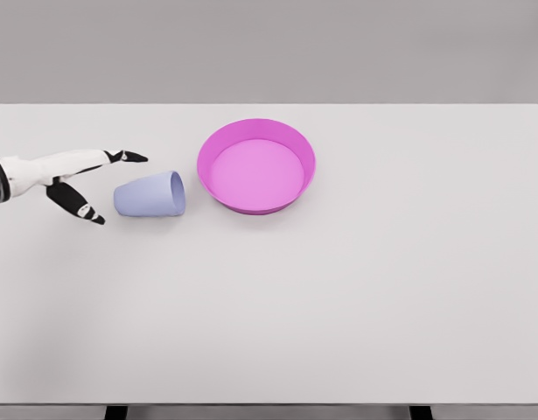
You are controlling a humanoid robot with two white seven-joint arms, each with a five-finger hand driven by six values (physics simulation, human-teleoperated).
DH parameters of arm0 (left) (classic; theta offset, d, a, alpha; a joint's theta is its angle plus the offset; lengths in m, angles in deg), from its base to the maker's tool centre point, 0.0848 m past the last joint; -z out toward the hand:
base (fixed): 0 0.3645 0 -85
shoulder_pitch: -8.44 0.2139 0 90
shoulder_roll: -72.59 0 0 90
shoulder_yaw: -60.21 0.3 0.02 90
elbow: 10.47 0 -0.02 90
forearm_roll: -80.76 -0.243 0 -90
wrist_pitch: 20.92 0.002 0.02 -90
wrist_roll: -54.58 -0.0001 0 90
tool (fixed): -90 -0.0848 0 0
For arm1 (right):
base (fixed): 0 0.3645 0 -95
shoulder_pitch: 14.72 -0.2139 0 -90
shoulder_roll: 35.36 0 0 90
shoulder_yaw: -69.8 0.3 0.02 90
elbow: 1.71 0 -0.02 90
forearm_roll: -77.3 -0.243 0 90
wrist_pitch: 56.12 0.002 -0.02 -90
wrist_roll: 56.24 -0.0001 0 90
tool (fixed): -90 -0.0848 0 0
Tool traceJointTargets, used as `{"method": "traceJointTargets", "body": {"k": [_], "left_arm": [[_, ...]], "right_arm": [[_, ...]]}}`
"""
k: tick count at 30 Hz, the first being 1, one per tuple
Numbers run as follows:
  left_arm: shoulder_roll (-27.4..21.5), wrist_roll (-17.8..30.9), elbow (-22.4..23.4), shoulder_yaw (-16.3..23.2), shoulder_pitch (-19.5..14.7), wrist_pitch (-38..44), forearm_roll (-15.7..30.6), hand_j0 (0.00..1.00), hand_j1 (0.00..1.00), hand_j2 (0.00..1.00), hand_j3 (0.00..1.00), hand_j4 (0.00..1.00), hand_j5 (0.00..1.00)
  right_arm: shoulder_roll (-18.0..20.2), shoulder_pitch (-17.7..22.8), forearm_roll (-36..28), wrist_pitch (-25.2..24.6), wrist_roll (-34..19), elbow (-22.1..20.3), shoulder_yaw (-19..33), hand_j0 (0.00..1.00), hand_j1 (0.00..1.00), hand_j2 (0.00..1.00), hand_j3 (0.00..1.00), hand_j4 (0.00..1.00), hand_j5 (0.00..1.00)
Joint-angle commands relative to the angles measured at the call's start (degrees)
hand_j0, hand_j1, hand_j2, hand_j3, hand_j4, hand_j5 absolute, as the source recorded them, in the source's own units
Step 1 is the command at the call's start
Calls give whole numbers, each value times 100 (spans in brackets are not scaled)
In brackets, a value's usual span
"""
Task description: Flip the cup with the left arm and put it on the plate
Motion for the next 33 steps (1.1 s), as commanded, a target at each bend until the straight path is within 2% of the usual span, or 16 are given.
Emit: {"method": "traceJointTargets", "body": {"k": [1,11,14,22,27,29,33], "left_arm": [[130,-2,-32,4,0,281,-22,100,100,100,100,100,100],[209,-2,-155,-5,-53,1485,-110,100,100,100,100,100,100],[200,-11,-911,-31,-35,2399,-145,100,100,100,100,100,100],[358,-2,-1333,-31,-62,2593,-136,100,100,100,100,100,100],[358,-2,-1333,-22,-35,2663,-136,100,100,100,100,100,100],[367,-2,-1351,-5,-26,3084,-145,100,100,100,100,100,100],[446,-2,-1360,-5,-26,3357,-145,100,100,100,100,100,100]], "right_arm": [[0,0,0,2,-1,0,0,100,100,100,100,100,100],[0,0,0,2,-1,0,0,100,100,100,100,100,100],[0,0,0,2,-1,0,0,100,100,100,100,100,100],[0,-9,0,2,-1,0,0,100,100,100,100,100,100],[0,0,0,-7,-1,0,0,100,100,100,100,100,100],[0,0,0,2,-1,0,0,100,100,100,100,100,100],[0,0,0,2,-1,0,0,100,100,100,100,100,100]]}}
